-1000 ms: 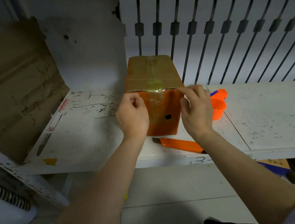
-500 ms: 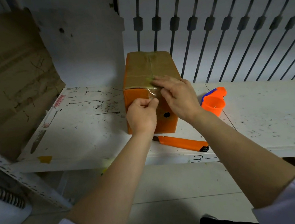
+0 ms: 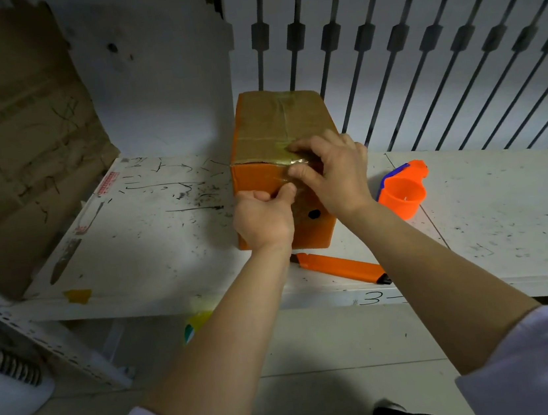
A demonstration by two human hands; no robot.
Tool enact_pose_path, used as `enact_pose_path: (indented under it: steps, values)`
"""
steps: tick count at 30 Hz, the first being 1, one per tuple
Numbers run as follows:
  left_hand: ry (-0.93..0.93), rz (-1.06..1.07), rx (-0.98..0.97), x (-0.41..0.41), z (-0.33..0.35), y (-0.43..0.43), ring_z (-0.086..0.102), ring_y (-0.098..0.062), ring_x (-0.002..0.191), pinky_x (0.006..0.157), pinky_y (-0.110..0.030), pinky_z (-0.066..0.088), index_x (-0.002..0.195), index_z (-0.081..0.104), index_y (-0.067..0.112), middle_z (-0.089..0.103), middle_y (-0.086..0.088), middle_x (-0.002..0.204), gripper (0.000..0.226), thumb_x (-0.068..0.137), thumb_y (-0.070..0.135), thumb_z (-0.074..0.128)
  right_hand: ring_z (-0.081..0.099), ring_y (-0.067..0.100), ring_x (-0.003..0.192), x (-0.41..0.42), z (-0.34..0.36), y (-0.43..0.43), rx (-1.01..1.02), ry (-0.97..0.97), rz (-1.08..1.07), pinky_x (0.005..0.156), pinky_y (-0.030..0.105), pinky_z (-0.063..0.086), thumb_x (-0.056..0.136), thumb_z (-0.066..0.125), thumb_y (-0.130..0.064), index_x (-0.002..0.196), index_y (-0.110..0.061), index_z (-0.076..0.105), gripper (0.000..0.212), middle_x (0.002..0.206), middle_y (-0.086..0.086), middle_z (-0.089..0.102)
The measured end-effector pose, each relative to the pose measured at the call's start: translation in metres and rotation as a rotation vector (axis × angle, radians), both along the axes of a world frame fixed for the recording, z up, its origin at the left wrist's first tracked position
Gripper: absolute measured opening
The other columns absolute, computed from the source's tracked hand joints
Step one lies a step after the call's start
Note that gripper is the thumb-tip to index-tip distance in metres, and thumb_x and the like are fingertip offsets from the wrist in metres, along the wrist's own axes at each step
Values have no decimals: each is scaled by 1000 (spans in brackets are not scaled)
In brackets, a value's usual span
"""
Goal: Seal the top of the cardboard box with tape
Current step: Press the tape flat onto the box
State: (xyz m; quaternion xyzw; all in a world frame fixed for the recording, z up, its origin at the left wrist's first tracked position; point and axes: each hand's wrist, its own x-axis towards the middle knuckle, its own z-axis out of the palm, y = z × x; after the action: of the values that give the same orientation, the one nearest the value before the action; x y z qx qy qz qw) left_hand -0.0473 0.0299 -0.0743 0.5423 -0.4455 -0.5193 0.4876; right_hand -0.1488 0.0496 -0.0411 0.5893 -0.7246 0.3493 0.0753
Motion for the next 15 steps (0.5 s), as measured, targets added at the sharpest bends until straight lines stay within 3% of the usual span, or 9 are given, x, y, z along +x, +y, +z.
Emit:
enact_pose_path:
  steps: [7,9,12,15]
  values:
    - [-140,-13,2,7,-11,6,65,-24,79,77,-39,55,74,43,22,64,0,77,29,75,20,71,46,23,115,-1,-7,4,12,96,7,99,36,24,82,62,-38,120,-28,56,40,122,-3,59]
    - [-197,48,-144,17,-12,11,62,-26,84,80,-43,53,84,45,19,55,1,80,24,78,19,68,45,23,119,0,-9,6,31,143,2,103,39,24,81,64,-37,124,-28,53,45,128,-3,57]
    - [-379,170,-540,25,6,4,52,-27,104,90,-36,44,104,58,16,54,-7,105,30,78,29,67,42,23,124,1,-12,7,67,185,-4,106,42,23,79,67,-35,127,-28,49,52,133,-3,54]
    - [-667,-36,-716,23,28,-19,37,-26,130,108,-44,30,121,58,29,49,-2,137,46,78,45,64,45,23,120,-3,-11,8,54,160,16,102,39,26,81,64,-37,125,-27,53,47,129,-2,56]
